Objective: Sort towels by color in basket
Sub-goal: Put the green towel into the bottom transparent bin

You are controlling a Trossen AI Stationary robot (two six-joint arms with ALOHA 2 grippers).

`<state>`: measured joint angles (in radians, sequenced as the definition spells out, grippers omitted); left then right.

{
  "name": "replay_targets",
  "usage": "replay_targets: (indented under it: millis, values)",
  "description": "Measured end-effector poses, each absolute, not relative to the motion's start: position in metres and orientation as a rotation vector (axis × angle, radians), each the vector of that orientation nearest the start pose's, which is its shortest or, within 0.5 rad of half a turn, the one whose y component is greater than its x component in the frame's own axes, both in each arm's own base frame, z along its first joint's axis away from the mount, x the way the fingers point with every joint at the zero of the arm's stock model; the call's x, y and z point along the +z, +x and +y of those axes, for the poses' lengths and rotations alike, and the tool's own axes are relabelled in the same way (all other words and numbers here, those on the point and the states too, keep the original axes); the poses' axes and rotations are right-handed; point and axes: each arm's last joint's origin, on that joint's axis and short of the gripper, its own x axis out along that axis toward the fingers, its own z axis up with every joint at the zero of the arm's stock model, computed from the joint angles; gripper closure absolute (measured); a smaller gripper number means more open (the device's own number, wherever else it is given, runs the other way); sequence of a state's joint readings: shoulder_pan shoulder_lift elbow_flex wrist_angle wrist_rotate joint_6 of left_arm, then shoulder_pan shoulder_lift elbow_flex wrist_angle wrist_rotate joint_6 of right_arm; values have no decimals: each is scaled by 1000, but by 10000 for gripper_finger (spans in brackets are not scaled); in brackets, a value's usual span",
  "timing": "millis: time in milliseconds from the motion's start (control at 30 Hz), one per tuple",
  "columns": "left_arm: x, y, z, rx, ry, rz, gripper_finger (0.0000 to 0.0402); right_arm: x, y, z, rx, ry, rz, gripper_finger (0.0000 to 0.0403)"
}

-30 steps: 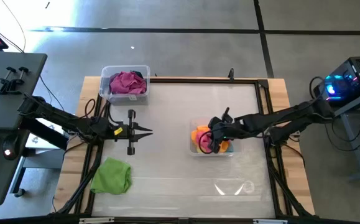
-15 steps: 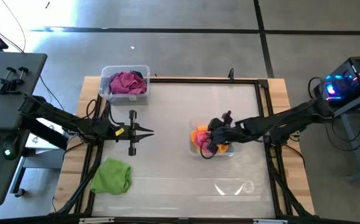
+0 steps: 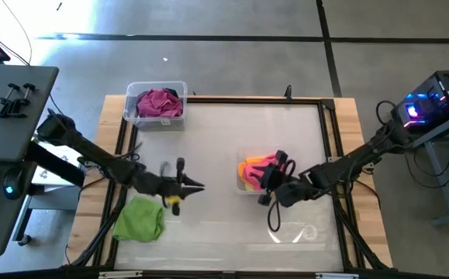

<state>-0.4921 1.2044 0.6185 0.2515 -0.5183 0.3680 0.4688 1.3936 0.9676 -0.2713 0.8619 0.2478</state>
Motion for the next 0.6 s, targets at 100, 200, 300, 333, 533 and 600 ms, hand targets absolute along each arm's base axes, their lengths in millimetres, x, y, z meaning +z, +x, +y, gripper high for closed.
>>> replay_targets:
  millis: [100, 200, 300, 333, 533, 600]
  values:
    - [247, 231, -117, -30, 442, 538, 369, 254, 274, 117, -417, -240, 499, 324]
    - [258, 227, -125, 14, 269, 760, 369, 247, 281, 121, -397, -299, 503, 324]
    - [255, 215, -132, 35, 124, 1013, 369, 241, 287, 124, -381, -363, 508, 324]
    - [252, 211, -134, 38, 70, 1087, 369, 239, 289, 124, -379, -376, 508, 324]
    - [222, 185, -145, 152, -282, 1454, 368, 234, 294, 123, -380, -401, 517, 324]
    - [211, 177, -147, 192, -375, 1550, 362, 235, 294, 123, -383, -383, 511, 324]
